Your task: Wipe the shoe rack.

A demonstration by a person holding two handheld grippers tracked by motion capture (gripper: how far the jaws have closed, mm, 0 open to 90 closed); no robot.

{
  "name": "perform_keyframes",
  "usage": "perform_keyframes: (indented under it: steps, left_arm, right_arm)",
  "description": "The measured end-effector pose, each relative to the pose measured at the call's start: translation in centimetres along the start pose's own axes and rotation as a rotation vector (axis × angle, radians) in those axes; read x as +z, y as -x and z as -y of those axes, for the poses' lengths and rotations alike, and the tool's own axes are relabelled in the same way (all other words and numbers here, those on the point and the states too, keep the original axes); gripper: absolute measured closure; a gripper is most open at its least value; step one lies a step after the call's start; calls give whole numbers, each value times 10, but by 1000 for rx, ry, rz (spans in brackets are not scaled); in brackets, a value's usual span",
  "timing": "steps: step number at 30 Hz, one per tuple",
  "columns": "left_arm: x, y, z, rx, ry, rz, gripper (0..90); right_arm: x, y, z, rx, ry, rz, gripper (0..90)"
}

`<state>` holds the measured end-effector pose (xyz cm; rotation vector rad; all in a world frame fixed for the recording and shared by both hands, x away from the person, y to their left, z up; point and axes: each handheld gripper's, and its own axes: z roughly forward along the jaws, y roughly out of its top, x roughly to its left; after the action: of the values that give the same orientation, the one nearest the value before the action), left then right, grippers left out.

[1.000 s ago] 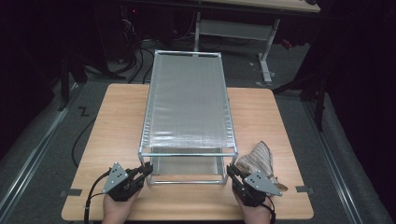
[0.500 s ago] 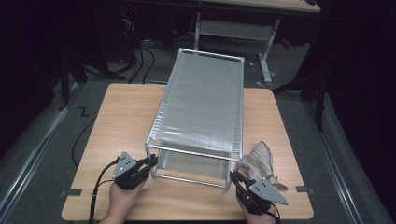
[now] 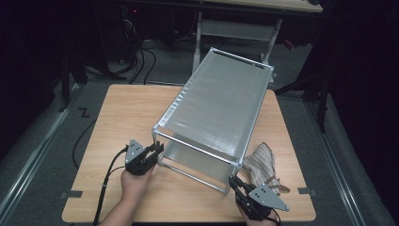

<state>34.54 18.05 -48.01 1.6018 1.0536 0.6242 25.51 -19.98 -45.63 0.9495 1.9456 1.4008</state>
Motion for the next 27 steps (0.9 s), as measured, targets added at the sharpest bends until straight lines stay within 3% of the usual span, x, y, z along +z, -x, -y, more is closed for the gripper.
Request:
perform_keyframes:
  steps: [3, 7, 8, 12, 19, 27]
  left_arm:
    - [-18, 0, 8, -9, 9, -28, 642]
    - [-43, -4, 9, -93, 37, -35, 620]
    - [-47, -4, 7, -97, 53, -30, 617]
    - [-55, 7, 4, -58, 91, -7, 607]
    - [-47, 18, 9, -19, 62, 37, 604]
    - [-48, 27, 4, 8, 76, 70, 601]
  right_arm:
    - [0, -1, 0, 0, 1, -5, 811]
    - [2, -5, 0, 2, 3, -13, 811]
    - [3, -6, 0, 2, 1, -22, 811]
    - [10, -14, -3, 2, -3, -55, 810]
    - [30, -32, -15, -62, -39, -88, 800]
    - [69, -59, -24, -68, -17, -121, 798]
